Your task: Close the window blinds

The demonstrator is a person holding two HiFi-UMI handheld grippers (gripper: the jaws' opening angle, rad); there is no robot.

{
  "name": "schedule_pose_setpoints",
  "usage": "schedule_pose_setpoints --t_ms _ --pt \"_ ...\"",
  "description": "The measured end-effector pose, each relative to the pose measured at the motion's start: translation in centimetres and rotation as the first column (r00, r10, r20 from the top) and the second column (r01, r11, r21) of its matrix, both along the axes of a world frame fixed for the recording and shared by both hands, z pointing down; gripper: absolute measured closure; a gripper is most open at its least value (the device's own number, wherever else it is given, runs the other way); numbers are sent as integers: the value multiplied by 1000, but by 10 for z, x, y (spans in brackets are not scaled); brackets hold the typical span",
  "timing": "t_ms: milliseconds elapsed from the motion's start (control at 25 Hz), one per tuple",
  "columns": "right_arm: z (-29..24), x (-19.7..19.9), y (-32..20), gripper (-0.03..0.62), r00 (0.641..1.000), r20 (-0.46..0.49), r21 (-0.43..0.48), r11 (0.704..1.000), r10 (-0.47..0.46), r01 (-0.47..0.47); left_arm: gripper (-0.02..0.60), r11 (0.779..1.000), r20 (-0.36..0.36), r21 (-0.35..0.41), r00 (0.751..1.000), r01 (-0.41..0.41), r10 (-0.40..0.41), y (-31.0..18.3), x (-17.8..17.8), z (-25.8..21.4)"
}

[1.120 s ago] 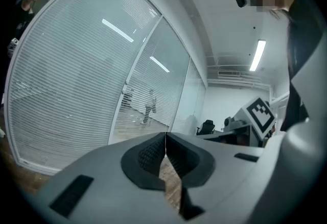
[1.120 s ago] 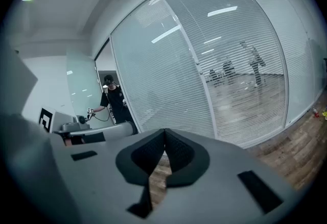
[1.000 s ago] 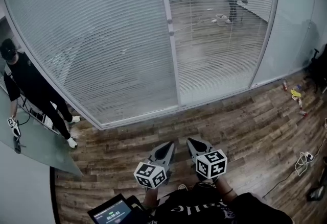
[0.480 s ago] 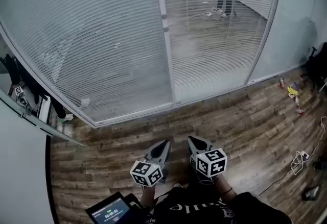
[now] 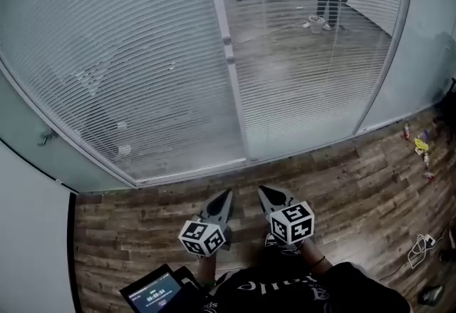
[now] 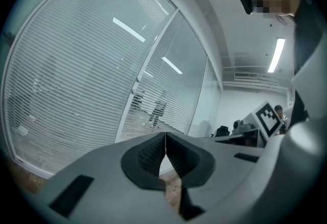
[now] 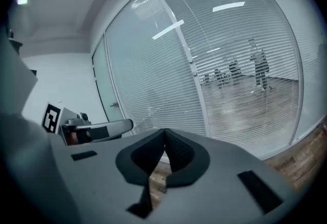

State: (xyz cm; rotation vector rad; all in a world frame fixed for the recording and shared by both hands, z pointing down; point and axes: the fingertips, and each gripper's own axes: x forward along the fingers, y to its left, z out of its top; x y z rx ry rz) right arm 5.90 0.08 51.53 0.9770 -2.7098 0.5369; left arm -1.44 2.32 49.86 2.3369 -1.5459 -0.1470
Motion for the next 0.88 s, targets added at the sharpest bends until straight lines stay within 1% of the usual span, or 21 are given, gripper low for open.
schedule_pose_setpoints --t_ms 160,280,400,520,680,880 --pt "-3 17 -48 579 999 -10 15 999 -33 33 577 999 23 -3 999 32 -32 -45 18 -4" --pt "1 26 -74 579 999 0 1 999 -33 33 577 999 31 -27 999 40 -40 -63 28 2" --pt "7 25 -90 579 999 21 -25 999 -37 37 577 998 46 -53 998 39 -37 -75 29 10" --pt "13 19 -106 579 999 20 -44 998 -43 44 577 997 47 -68 998 45 -42 -91 25 14" --pt "17 8 -133 579 999 17 -49 998 -46 47 577 996 39 -77 998 48 -45 -123 12 17" --pt "22 -10 -173 578 1000 7 -44 999 -12 12 577 997 33 -72 999 11 -8 -170 -8 23"
